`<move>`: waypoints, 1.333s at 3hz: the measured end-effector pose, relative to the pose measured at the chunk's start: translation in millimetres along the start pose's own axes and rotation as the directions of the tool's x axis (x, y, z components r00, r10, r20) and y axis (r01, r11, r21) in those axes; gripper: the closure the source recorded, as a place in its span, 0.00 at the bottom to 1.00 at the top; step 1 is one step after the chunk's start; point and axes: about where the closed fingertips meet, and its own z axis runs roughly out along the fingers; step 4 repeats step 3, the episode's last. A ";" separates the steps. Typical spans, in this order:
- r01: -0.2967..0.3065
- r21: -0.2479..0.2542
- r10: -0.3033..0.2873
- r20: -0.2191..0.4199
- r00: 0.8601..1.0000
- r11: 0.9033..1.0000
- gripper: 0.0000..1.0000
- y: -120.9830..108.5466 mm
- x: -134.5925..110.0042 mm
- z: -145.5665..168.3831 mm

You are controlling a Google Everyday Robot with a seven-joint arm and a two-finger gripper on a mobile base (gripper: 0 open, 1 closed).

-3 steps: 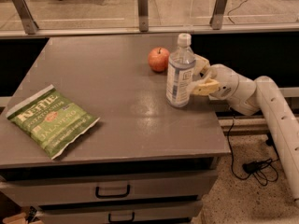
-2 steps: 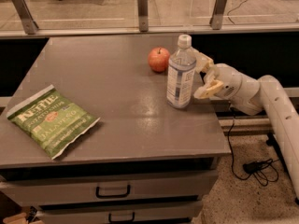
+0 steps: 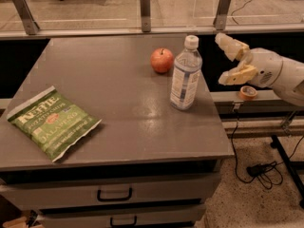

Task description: Place blue plastic bottle upright

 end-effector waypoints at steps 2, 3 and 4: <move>0.328 0.269 -0.232 -0.333 0.914 0.906 0.00 -29.1 -150.7 -31.4; 0.353 0.277 -0.249 -0.347 0.904 0.894 0.00 -28.7 -161.1 -34.0; 0.353 0.277 -0.249 -0.347 0.904 0.894 0.00 -28.7 -161.1 -34.0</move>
Offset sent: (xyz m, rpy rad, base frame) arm 0.0096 -0.1202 0.2487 -0.5224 -0.2854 -0.6466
